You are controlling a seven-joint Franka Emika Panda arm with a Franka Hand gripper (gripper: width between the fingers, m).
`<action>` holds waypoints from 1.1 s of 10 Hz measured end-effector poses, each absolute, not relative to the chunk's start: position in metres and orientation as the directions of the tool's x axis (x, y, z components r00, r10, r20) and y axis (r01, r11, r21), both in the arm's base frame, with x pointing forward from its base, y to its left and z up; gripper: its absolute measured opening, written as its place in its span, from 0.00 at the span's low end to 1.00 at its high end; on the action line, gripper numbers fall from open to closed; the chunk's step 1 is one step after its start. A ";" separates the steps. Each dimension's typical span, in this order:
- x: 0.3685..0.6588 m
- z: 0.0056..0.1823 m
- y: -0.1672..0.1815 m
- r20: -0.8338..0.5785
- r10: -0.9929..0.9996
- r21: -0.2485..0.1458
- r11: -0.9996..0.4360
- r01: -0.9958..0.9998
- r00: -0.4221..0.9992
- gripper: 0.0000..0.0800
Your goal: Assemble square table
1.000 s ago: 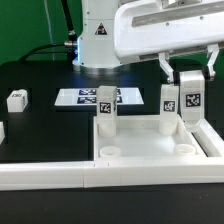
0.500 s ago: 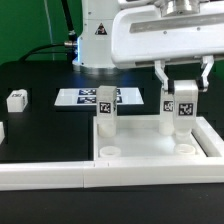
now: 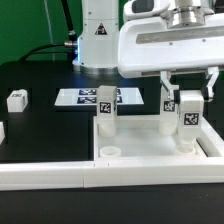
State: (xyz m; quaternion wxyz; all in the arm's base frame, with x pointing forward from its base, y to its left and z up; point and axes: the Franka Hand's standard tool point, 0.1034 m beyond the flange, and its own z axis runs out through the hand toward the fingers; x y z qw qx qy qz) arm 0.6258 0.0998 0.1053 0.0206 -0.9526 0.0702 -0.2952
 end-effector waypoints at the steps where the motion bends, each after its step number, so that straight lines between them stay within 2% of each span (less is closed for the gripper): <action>1: 0.629 0.105 0.096 0.561 -0.146 -0.078 -0.989 -0.124 0.815 0.36; 5: 0.627 0.096 0.094 0.556 -0.140 -0.068 -0.990 -0.124 0.819 0.36; 8: 0.626 0.091 0.105 0.592 -0.124 -0.063 -0.992 -0.107 0.796 0.36; 11: 0.625 0.091 0.119 0.613 -0.148 -0.077 -0.989 -0.127 0.776 0.36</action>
Offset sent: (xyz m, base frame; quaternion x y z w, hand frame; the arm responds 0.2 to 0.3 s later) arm 0.0016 -0.0013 -0.0119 0.0002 0.0121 0.0040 0.9999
